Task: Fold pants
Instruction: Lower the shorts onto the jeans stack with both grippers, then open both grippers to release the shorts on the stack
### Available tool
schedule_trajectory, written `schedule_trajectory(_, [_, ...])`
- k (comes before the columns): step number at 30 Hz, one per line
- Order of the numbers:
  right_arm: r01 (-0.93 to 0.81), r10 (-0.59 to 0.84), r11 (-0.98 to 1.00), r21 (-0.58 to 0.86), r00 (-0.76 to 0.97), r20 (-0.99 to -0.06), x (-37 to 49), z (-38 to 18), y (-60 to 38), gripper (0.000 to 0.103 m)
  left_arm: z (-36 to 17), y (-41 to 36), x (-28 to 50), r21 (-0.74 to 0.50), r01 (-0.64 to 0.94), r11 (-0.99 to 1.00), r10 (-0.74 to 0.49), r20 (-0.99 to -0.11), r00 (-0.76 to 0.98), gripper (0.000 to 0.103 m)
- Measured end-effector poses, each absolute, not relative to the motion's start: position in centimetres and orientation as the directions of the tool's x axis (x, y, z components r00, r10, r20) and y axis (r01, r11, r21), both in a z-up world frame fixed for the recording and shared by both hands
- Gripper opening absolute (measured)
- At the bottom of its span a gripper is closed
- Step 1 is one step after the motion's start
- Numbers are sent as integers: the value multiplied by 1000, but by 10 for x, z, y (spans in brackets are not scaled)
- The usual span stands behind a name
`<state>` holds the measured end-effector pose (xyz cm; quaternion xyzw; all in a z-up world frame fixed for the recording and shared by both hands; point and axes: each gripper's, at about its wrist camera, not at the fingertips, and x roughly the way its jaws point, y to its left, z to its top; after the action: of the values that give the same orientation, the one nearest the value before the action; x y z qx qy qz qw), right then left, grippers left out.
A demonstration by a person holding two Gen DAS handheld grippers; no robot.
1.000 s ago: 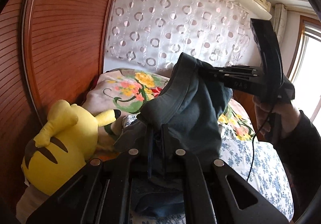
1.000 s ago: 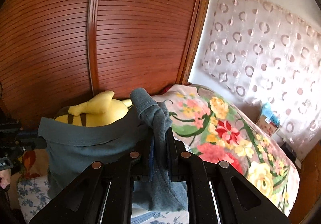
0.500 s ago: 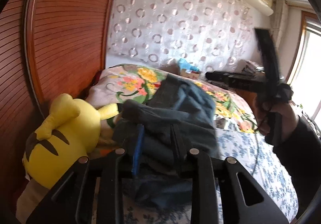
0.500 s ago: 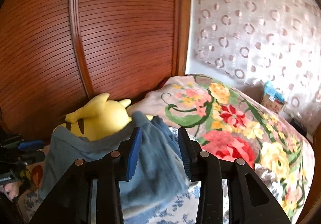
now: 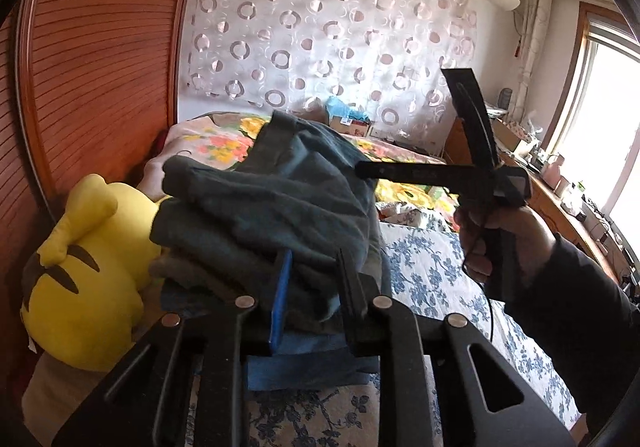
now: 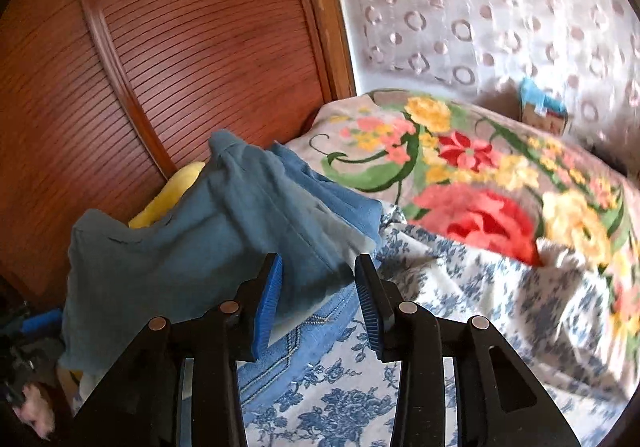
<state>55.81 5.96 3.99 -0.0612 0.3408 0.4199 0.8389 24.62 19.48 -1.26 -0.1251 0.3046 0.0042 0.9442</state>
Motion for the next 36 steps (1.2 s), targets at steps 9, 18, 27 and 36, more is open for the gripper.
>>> schedule_trajectory(9, [-759, 690, 639, 128, 491, -532, 551, 61, 56, 6, -14, 178, 241, -211, -55, 976, -81, -586, 806, 3])
schedule_trajectory(18, [-747, 640, 663, 56, 526, -559, 529, 55, 66, 7, -11, 167, 231, -227, -85, 970, -65, -582, 810, 3])
schedule_trajectory(27, [-750, 649, 659, 58, 528, -548, 465, 82, 30, 37, 9, 173, 213, -161, -135, 978, 19, -573, 820, 42])
schedule_trajectory(36, [-746, 687, 660, 92, 550, -474, 385, 96, -21, 46, 31, 152, 189, -95, -98, 991, 29, -552, 833, 80])
